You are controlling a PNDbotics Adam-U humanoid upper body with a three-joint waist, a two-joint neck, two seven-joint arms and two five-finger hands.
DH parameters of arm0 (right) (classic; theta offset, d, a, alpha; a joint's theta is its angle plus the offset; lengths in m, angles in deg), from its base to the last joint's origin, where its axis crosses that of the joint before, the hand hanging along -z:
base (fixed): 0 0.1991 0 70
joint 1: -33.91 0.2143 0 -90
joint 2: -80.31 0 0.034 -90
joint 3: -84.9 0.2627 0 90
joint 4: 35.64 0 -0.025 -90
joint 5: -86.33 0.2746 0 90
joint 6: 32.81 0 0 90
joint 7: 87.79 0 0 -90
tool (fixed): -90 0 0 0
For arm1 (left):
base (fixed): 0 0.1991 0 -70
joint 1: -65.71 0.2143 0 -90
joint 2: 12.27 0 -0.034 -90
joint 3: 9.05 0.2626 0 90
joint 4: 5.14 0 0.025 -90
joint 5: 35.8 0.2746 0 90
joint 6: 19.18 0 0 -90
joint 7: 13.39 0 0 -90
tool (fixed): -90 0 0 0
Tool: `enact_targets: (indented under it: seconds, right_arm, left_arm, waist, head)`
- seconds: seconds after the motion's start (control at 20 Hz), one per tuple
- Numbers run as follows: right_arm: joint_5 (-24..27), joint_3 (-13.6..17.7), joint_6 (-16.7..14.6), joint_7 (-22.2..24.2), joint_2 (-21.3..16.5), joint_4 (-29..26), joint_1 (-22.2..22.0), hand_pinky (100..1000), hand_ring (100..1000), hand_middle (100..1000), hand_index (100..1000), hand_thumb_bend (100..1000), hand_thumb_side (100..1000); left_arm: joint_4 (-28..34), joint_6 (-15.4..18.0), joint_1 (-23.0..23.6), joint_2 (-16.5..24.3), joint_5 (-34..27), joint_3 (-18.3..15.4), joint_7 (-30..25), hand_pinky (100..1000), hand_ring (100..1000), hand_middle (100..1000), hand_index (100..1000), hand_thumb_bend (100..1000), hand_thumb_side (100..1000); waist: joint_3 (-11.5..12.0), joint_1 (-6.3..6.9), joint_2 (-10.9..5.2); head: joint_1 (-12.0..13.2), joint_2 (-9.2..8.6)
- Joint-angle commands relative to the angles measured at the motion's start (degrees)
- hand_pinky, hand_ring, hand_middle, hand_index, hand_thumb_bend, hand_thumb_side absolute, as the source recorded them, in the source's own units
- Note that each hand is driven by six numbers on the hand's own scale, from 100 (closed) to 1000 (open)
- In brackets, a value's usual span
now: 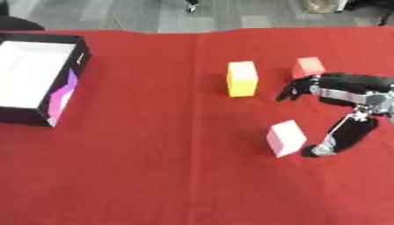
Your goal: Pick up the objects with one hand, pass them to the other hand, and then place them into the box on the other side of the table.
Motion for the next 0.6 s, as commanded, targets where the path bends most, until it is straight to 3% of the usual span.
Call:
enact_targets:
  seconds: [0.05, 0.6]
  right_arm:
    - [-1.8, -0.8, 0.8, 0.6, 0.0, -0.8, 0.1, 917, 843, 845, 870, 568, 157]
    - [-5.6, -3.4, 4.3, 2.7, 2.1, 0.5, 1.8, 919, 843, 834, 868, 547, 139]
  left_arm:
    - [0.6, 0.0, -0.8, 0.9, -0.2, 0.0, -0.3, 706, 696, 811, 825, 584, 650]
    - [0.6, 0.0, -0.5, 0.6, -0.4, 0.1, -0.4, 706, 697, 812, 825, 583, 652]
  waist:
    - [0.2, -0.03, -0.73]
    - [0.6, 0.21, -0.62]
  head:
    - [-0.3, -0.10]
    - [-1.1, -0.10]
